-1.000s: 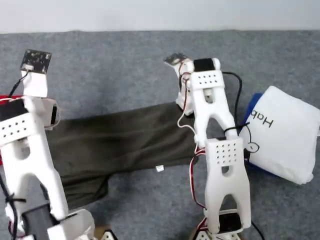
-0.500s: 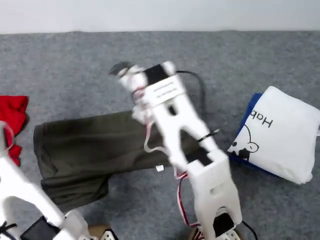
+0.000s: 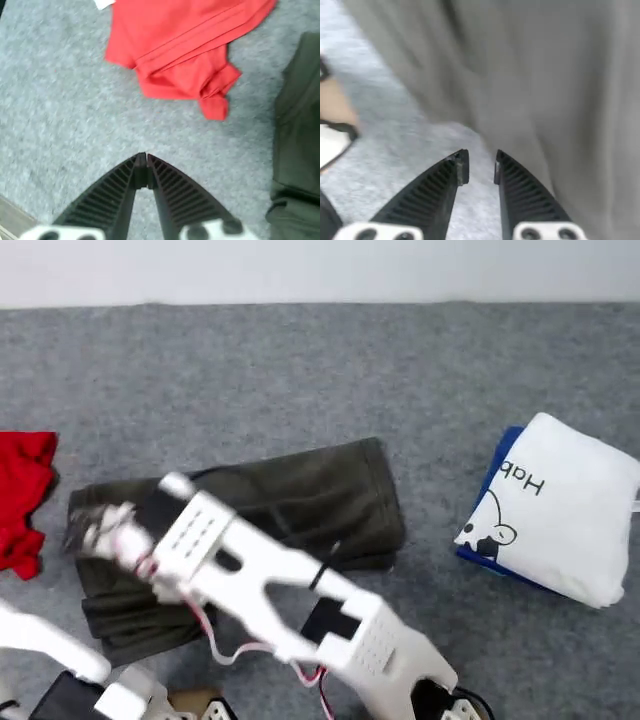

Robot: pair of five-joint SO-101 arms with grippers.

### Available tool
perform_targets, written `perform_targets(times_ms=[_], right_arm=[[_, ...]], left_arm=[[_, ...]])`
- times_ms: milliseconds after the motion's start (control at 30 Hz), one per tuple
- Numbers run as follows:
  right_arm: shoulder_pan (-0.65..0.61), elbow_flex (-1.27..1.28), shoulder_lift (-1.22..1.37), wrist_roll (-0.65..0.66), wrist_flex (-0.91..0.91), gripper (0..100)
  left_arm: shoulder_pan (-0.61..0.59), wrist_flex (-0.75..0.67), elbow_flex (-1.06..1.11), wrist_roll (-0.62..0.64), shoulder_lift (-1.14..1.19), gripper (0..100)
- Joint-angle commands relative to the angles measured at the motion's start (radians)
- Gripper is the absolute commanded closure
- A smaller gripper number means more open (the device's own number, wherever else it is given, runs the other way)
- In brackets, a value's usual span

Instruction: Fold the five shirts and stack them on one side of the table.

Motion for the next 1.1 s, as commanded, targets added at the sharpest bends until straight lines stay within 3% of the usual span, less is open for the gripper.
perform_targets(times_ms=[0, 600, 1067], right_arm=[[-0.07, -0.006, -0.077, 0.005, -0.024, 89.4], [-0.179, -0.008, 0.094, 0.002, -0.283, 89.8], [0.045, -0.008, 0.16, 0.003, -0.582, 89.8]], left_arm=[[-0.046, 0.003, -0.008, -0.009, -0.005, 99], [-0.077, 0.005, -0.002, -0.006, -0.005, 99], [-0.074, 0.002, -0.001, -0.006, -0.003, 99]])
